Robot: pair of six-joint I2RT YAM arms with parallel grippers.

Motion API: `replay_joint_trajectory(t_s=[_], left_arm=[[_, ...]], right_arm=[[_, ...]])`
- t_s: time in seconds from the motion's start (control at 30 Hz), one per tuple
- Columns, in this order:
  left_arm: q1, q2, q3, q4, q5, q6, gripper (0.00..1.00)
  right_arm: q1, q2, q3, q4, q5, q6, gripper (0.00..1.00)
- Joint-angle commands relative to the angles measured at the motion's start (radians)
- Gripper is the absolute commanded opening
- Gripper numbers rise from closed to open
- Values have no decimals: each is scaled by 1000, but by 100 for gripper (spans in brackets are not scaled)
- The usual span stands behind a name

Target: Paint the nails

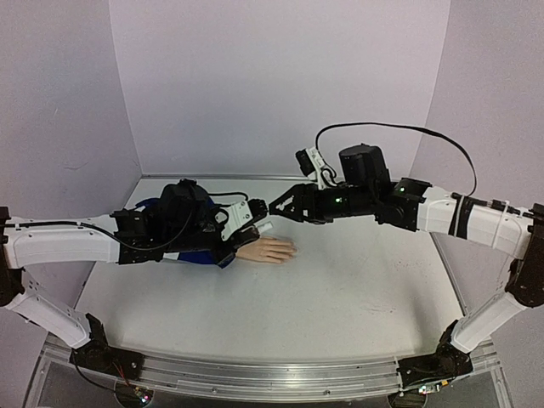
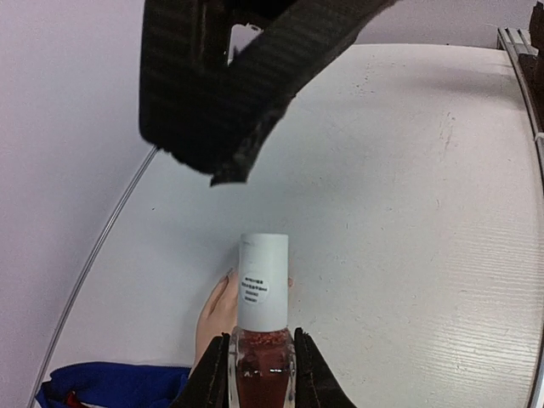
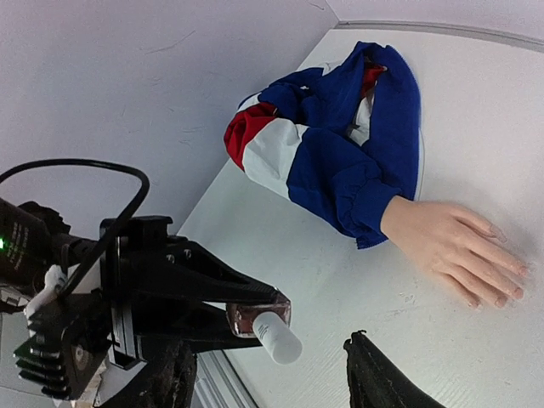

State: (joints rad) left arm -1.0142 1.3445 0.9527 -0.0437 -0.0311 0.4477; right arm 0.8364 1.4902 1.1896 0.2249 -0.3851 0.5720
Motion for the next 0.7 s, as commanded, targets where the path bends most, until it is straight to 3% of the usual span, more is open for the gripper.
replay_joint_trajectory(t_s=[0.0,0.13,0.4,0.6,0.67], left_arm=[[-9,-8,68,56,-26,13,0],[-11,-11,65,56,-24,13,0],[-12,-14,62,57,-20,8,0],[-11,-22,53,60,-18,1,0],[-12,-26,48,61,-18,-1,0]], right_arm=[[4,44,43,50,-34,42,60],[4,91,69,51,-101,51,60],[3,126,67,113,-195,82,48],[3,127,43,160,-227,106,23],[3,127,39,166,-231,110,24]])
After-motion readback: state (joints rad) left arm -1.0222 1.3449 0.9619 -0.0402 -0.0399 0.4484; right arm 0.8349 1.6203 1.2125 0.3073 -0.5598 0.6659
